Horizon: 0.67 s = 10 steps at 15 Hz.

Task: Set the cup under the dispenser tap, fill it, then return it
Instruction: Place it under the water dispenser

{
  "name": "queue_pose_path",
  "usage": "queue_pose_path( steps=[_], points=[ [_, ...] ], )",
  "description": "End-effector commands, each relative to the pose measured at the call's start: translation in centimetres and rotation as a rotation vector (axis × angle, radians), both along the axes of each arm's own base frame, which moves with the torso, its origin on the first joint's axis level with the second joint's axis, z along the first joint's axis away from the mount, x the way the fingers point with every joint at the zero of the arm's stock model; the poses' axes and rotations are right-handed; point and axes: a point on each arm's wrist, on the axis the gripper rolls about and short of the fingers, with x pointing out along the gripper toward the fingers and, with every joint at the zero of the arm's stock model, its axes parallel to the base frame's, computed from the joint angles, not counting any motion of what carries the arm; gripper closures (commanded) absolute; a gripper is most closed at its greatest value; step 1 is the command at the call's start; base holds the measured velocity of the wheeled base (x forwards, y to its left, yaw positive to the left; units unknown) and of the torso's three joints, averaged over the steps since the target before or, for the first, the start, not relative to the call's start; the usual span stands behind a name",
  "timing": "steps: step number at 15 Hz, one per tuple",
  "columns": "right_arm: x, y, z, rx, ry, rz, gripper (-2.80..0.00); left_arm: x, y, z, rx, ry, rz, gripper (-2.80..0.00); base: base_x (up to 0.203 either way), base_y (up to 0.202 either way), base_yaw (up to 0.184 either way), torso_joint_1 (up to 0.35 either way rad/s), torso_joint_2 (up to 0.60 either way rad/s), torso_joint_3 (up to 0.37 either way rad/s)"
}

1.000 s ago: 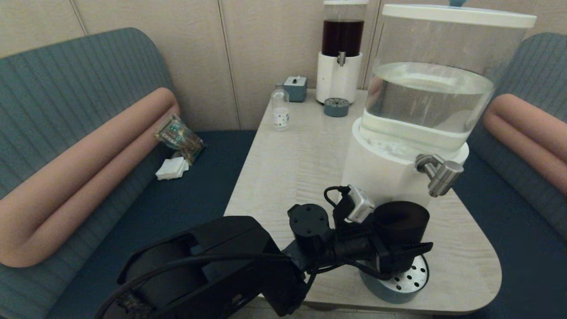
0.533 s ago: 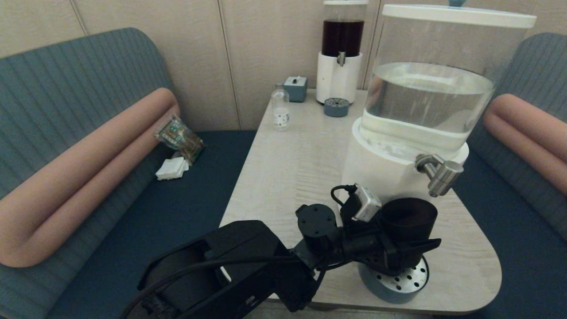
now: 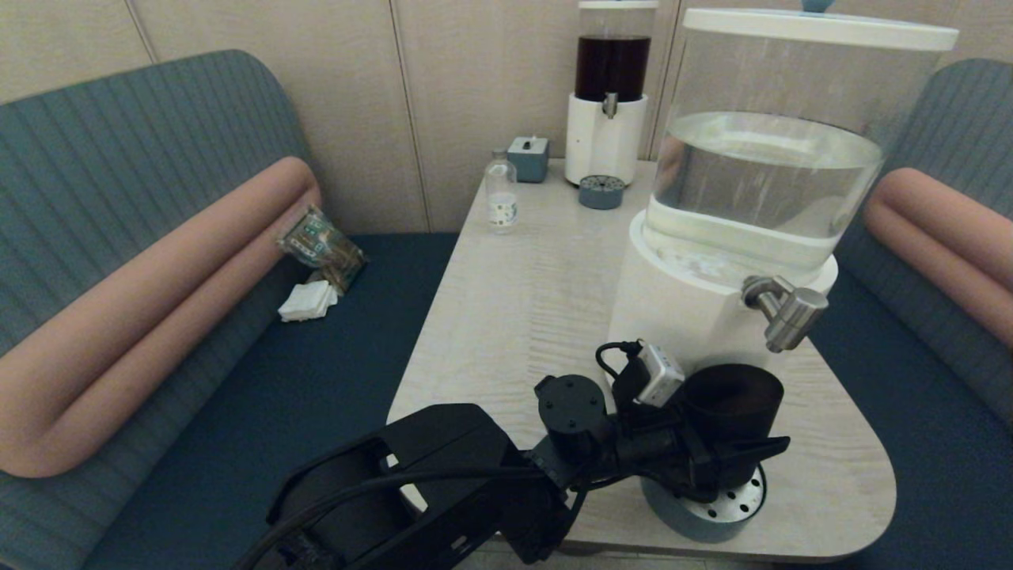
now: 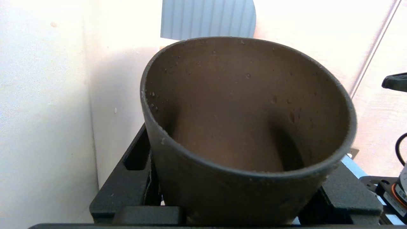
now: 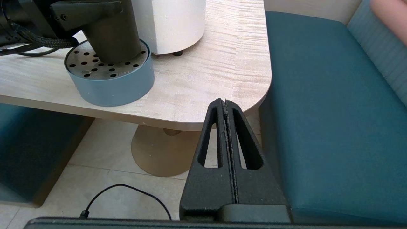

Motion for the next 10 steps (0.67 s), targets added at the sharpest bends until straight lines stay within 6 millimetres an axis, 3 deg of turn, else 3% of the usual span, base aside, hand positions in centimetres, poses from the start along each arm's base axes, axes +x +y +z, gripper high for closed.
queue_pose_path(
  steps=[1, 10],
  points=[
    [0.0, 0.0, -0.05, -0.001, 0.001, 0.001, 0.0, -0.01, 0.0, -0.22, 0.002, 0.001, -0.003, 0.0, 0.0, 0.0, 0.0, 0.0, 0.0, 0.0],
    [0.0, 0.0, -0.02, -0.001, 0.0, 0.001, 0.0, -0.08, 0.09, -0.25, 0.006, 0.012, -0.005, 0.0, 0.0, 0.0, 0.0, 0.0, 0.0, 0.0]
  ],
)
